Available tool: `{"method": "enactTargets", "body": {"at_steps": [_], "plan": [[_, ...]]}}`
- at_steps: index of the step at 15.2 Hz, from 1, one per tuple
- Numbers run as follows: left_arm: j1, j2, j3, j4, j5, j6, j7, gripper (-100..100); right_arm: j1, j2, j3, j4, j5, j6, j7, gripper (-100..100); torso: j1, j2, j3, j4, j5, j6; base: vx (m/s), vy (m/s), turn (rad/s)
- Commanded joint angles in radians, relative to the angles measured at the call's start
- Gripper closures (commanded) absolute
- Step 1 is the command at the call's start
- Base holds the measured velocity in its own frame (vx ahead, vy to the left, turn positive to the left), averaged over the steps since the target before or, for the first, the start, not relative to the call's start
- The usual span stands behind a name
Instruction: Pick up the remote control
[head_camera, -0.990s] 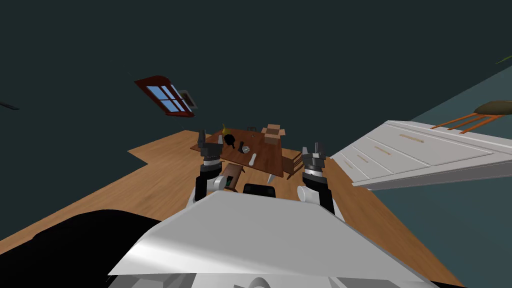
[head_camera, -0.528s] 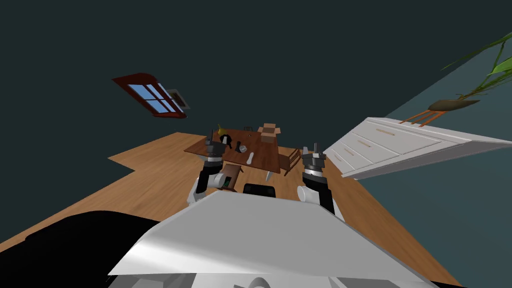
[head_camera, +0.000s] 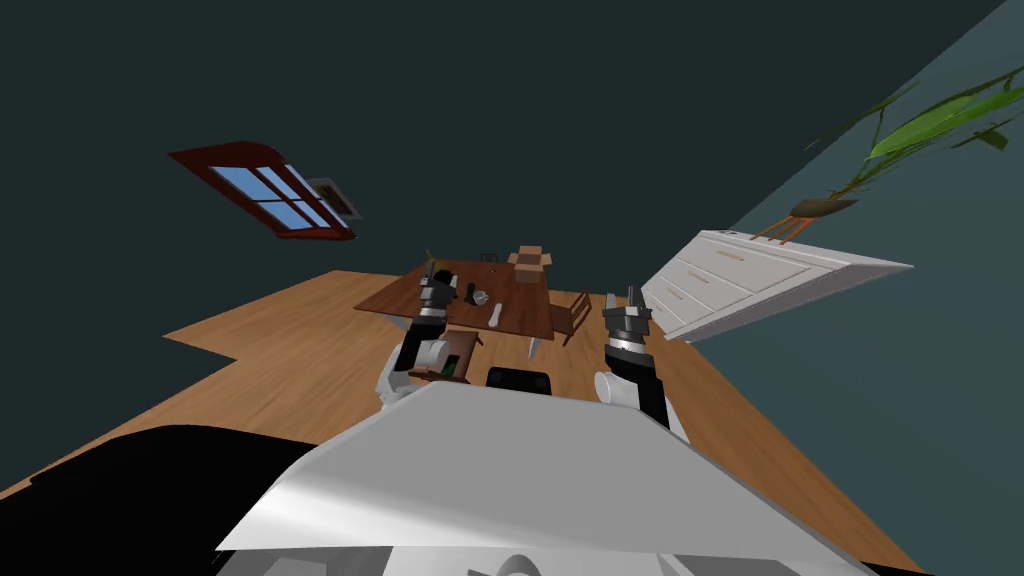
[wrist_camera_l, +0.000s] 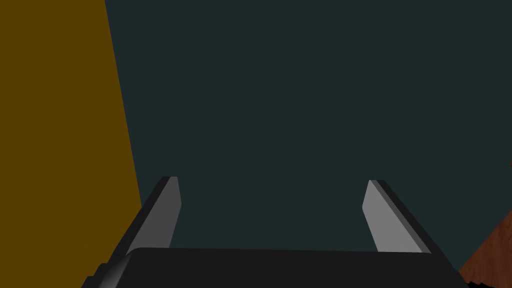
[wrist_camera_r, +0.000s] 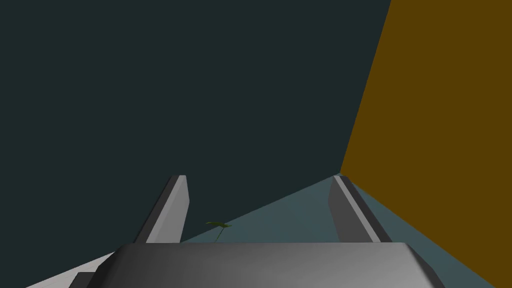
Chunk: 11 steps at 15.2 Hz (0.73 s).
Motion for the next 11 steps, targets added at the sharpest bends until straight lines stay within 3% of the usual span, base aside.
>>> {"method": "enactTargets", "body": {"at_steps": [1,2,4,5,7,8,10,11], "plan": [[-0.01,0.004,0.005,0.009,-0.001,0.03,0.016,-100,0.0,0.0,0.0,0.0,0.0,0.0,0.0,0,0.0,0.0,0.0,0.0,0.0,0.0,-0.033,-0.003,-0.066],[-0.038,0.019,0.022,0.038,-0.003,0.067,0.059,-100,0.0,0.0,0.0,0.0,0.0,0.0,0.0,0,0.0,0.0,0.0,0.0,0.0,0.0,-0.039,-0.011,-0.188],[-0.038,0.019,0.022,0.038,-0.003,0.083,0.059,-100,0.0,0.0,0.0,0.0,0.0,0.0,0.0,0,0.0,0.0,0.0,0.0,0.0,0.0,-0.04,-0.006,-0.128],[-0.066,0.033,0.04,0.07,-0.005,0.119,0.103,-100,0.0,0.0,0.0,0.0,0.0,0.0,0.0,0,0.0,-0.001,0.0,0.0,0.0,0.0,-0.041,-0.014,-0.184],[-0.066,0.033,0.04,0.07,-0.005,0.138,0.104,-100,0.0,0.0,0.0,0.0,0.0,0.0,0.0,0,0.0,-0.001,0.0,0.0,0.0,0.0,-0.037,-0.008,-0.135],[-0.096,0.047,0.059,0.104,-0.005,0.17,0.146,-100,0.0,0.0,0.0,0.0,0.0,0.0,0.0,0,0.0,-0.001,0.0,0.0,0.0,0.0,-0.038,-0.006,-0.419],[-0.096,0.047,0.059,0.104,-0.005,0.197,0.152,-100,0.0,0.0,0.0,0.0,0.0,0.0,0.0,0,0.0,-0.001,0.0,0.0,0.0,-0.001,-0.038,-0.006,0.0],[-0.125,0.06,0.078,0.141,-0.005,0.228,0.191,-100,0.0,0.0,0.0,0.0,0.0,0.0,0.0,0,0.001,-0.001,0.0,0.0,0.0,-0.001,-0.04,-0.014,-0.166]]}}
